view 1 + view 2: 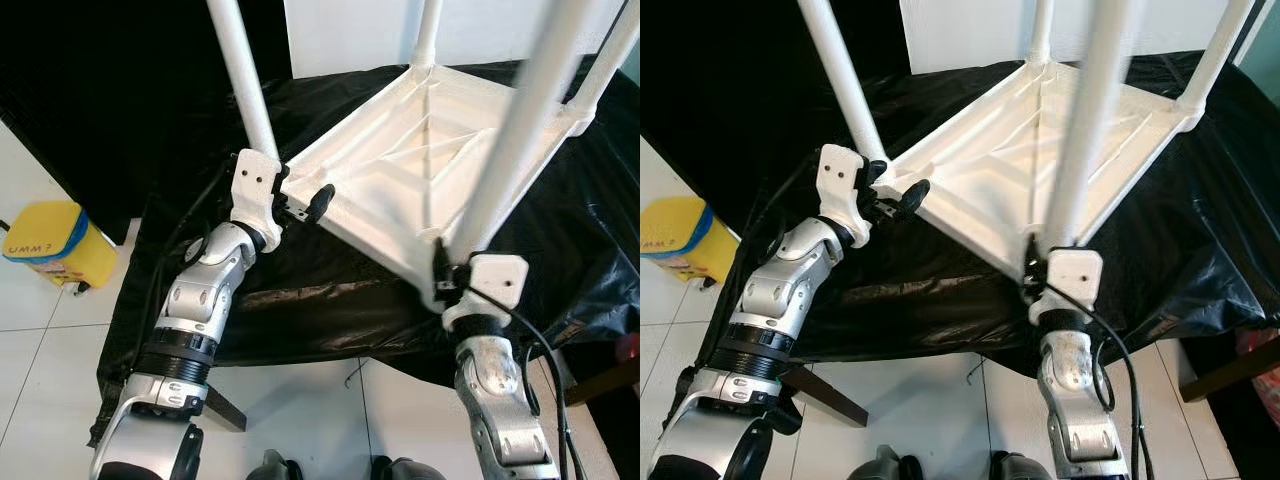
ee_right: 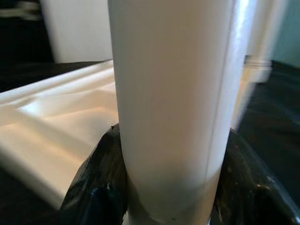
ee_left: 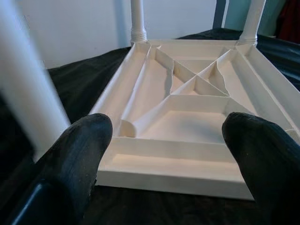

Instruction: Building children table

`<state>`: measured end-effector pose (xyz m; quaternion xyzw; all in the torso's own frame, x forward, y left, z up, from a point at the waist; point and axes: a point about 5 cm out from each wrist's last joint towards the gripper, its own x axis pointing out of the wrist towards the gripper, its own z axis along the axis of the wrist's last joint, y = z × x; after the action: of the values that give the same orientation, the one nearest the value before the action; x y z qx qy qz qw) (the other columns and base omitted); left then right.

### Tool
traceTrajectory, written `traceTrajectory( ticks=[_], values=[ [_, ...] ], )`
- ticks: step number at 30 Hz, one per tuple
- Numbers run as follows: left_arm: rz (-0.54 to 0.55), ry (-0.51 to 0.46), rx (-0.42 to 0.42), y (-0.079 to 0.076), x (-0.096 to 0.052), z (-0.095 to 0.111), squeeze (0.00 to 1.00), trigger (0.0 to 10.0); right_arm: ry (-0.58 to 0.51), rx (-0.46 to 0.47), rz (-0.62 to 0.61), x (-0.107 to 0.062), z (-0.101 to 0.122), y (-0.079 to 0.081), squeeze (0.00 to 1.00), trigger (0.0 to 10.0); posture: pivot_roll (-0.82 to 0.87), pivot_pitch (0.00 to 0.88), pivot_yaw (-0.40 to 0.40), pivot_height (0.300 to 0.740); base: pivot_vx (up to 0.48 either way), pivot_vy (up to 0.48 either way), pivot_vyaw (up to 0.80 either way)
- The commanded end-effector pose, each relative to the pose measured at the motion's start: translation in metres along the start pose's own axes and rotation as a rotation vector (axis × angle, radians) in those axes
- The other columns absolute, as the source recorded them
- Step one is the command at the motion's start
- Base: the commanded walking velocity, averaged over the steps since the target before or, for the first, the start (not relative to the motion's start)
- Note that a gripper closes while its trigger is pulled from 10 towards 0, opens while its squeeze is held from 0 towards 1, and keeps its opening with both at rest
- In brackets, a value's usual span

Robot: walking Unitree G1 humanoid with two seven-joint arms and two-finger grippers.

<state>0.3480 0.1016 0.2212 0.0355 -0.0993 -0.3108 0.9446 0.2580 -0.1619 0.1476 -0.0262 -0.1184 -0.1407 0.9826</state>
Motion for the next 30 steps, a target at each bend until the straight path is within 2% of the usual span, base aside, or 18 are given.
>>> traceTrajectory(
  ticks=[1, 5, 9, 10, 15, 16, 18, 20, 23, 24, 26, 27, 30],
  values=[
    [-0.044, 0.007, -0.004, -0.007, -0.002, -0.006, 0.00, 10.0, 0.226, -0.087, -0.172, -0.011, -0.045, -0.028, 0.00, 10.0, -0.17, 0.165, 0.040, 0.740, 0.000, 0.000, 0.00],
    [-0.050, 0.001, -0.039, -0.016, -0.002, -0.009, 0.00, 10.0, 0.214, -0.086, -0.238, -0.005, -0.046, -0.034, 0.00, 10.0, -0.17, 0.160, 0.034, 0.740, 0.000, 0.000, 0.00],
    [-0.060, -0.001, -0.067, -0.024, -0.002, -0.012, 0.00, 10.0, 0.197, -0.065, -0.234, 0.002, -0.044, -0.032, 0.00, 10.0, -0.17, 0.153, 0.031, 0.740, 0.000, 0.000, 0.00],
    [-0.061, -0.006, -0.076, -0.029, -0.001, -0.012, 0.00, 10.0, 0.160, -0.064, -0.210, 0.006, -0.040, -0.029, 0.00, 10.0, -0.18, 0.151, 0.034, 0.740, 0.000, 0.000, 0.00],
    [-0.062, -0.007, -0.088, -0.031, -0.001, -0.013, 0.00, 10.0, 0.144, -0.053, -0.208, 0.009, -0.038, -0.029, 0.00, 10.0, -0.18, 0.150, 0.038, 0.740, 0.000, 0.000, 0.00],
    [-0.069, -0.007, -0.092, -0.035, 0.000, -0.014, 0.00, 10.0, 0.116, -0.007, -0.182, 0.012, -0.035, -0.030, 1.00, 10.0, -0.19, 0.152, 0.032, 0.740, 0.000, 0.000, 0.00],
    [-0.080, -0.002, -0.088, -0.039, 0.000, -0.016, 0.00, 10.0, 0.080, 0.014, -0.147, 0.014, -0.030, -0.030, 1.00, 10.0, -0.20, 0.144, 0.034, 0.740, 0.000, 0.000, 0.00],
    [-0.110, -0.007, -0.092, -0.046, -0.001, -0.018, 0.00, 10.0, 0.031, 0.042, -0.062, 0.019, -0.023, -0.037, 1.00, 10.0, -0.21, 0.127, 0.032, 0.740, 0.000, 0.000, 0.00],
    [-0.131, -0.006, -0.090, -0.048, -0.002, -0.019, 0.00, 10.0, 0.017, 0.028, -0.024, 0.021, -0.022, -0.041, 1.00, 10.0, -0.21, 0.116, 0.032, 0.740, 0.000, 0.000, 0.00],
    [-0.156, 0.007, -0.051, -0.051, -0.005, -0.022, 0.00, 10.0, 0.006, 0.010, 0.043, 0.025, -0.021, -0.049, 1.00, 10.0, -0.23, 0.107, 0.036, 0.740, 0.000, 0.000, 0.00],
    [-0.160, 0.014, -0.036, -0.051, -0.007, -0.024, 0.00, 10.0, 0.007, 0.004, 0.066, 0.026, -0.020, -0.051, 1.00, 10.0, -0.23, 0.107, 0.036, 0.740, 0.000, 0.000, 0.00],
    [-0.170, 0.020, -0.021, -0.052, -0.008, -0.026, 0.00, 10.0, 0.012, 0.010, 0.106, 0.027, -0.019, -0.053, 0.00, 10.0, -0.23, 0.098, 0.043, 0.740, 0.000, 0.000, 0.00],
    [-0.211, 0.028, -0.002, -0.058, -0.009, -0.028, 0.00, 10.0, 0.001, -0.007, 0.213, 0.030, -0.016, -0.055, 0.00, 10.0, -0.22, 0.098, 0.045, 0.740, 0.000, 0.000, 0.00]
  ],
)
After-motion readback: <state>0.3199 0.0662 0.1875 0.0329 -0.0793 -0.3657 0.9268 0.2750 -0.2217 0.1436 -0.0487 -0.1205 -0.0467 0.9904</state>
